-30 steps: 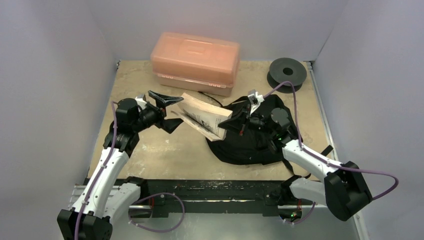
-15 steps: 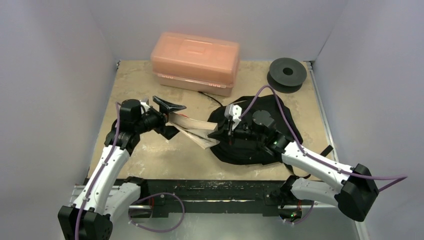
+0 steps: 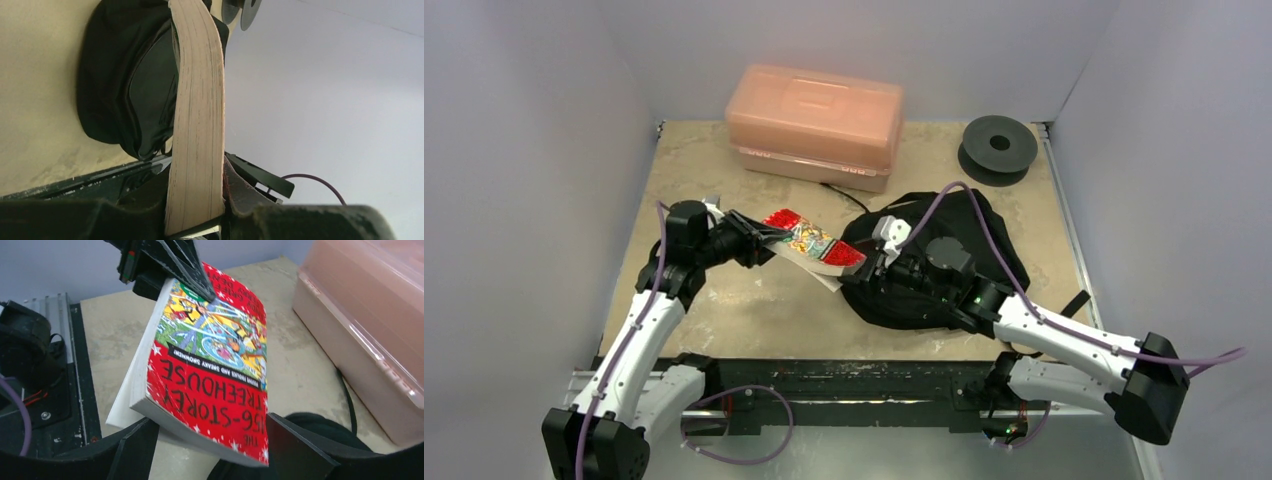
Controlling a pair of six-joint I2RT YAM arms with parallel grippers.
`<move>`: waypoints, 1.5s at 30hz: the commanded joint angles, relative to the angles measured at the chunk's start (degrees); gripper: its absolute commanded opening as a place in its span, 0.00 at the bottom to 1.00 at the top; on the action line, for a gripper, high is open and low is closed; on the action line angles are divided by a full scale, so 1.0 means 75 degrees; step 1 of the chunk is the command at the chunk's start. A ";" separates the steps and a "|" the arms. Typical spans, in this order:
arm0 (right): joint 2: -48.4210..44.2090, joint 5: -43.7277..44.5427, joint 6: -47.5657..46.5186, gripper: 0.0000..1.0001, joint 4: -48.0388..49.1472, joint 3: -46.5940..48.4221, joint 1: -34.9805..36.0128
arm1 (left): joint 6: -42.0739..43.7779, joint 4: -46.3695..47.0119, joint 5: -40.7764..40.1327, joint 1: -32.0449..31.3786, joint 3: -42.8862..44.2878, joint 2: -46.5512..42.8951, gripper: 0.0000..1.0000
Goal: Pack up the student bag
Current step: Place the book in the student bag.
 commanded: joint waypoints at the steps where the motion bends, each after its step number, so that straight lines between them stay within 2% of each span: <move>1: -0.0632 0.1677 0.1610 0.88 0.0413 -0.0556 -0.0008 | 0.0775 0.1151 -0.0346 0.0052 0.0461 0.0101 0.00; 3: -0.0832 0.2230 0.2368 0.95 0.0117 -0.0659 -0.0053 | 0.1159 0.1415 -0.0731 0.0070 0.0566 0.0080 0.00; 5: -0.0983 0.2362 0.3263 0.99 -0.0201 -0.0718 -0.0289 | 0.1574 0.1671 -0.1115 0.0074 0.0606 -0.0080 0.00; 8: -0.1142 0.1680 0.4758 0.99 -0.0310 -0.0903 -0.0904 | 0.2207 0.2168 -0.1169 0.0079 0.0587 -0.0439 0.00; 12: -0.1114 -0.0038 0.6857 0.99 0.0280 -0.1095 -0.2046 | 0.2612 0.3256 -0.0720 0.0071 0.0109 -0.0965 0.00; 17: -0.0449 -0.1468 0.9001 0.99 0.2335 -0.1210 -0.2572 | 0.2299 0.4698 -0.0592 0.0071 -0.1025 -0.1838 0.00; 19: 0.0051 -0.1790 0.9988 0.99 0.3807 -0.1385 -0.2578 | 0.2033 0.5623 -0.0575 0.0071 -0.1438 -0.2073 0.00; 22: 0.0989 -0.1952 1.1458 0.99 0.6445 -0.1754 -0.2505 | 0.1757 0.6311 -0.0545 0.0071 -0.1714 -0.2153 0.00; 24: 0.1595 -0.1961 1.1902 0.99 0.7685 -0.1801 -0.2460 | 0.1576 0.6665 -0.0482 0.0071 -0.1774 -0.2057 0.00; 33: 0.3085 -0.1785 1.2352 0.98 0.8449 -0.1013 -0.1907 | -0.0167 0.9647 -0.0360 0.0060 -0.2457 -0.0964 0.00; 35: 0.3442 -0.1833 1.2585 0.91 0.8876 -0.0834 -0.1865 | -0.0481 1.0223 -0.0334 0.0046 -0.2637 -0.0668 0.00; 38: 0.4030 -0.1955 1.3059 0.68 0.9920 -0.0616 -0.1849 | -0.0589 1.0660 -0.0230 0.0028 -0.2860 -0.0370 0.00; 40: 0.4430 -0.2090 1.3361 0.58 1.0488 -0.0506 -0.1828 | -0.0218 1.0704 0.0096 0.0004 -0.2906 -0.0372 0.00; 41: 0.4598 -0.2147 1.3442 0.51 1.0784 -0.0478 -0.1838 | 0.0100 1.0492 0.0361 0.0001 -0.2866 -0.0455 0.00; 43: 0.4976 -0.2251 1.3513 0.24 1.1360 -0.0529 -0.1822 | 0.0840 0.9327 0.0681 -0.0020 -0.2830 -0.0799 0.03; 45: 0.5235 -0.2352 1.3567 0.06 1.1796 -0.0630 -0.1836 | 0.1546 0.7931 0.0655 -0.0023 -0.2931 -0.1405 0.21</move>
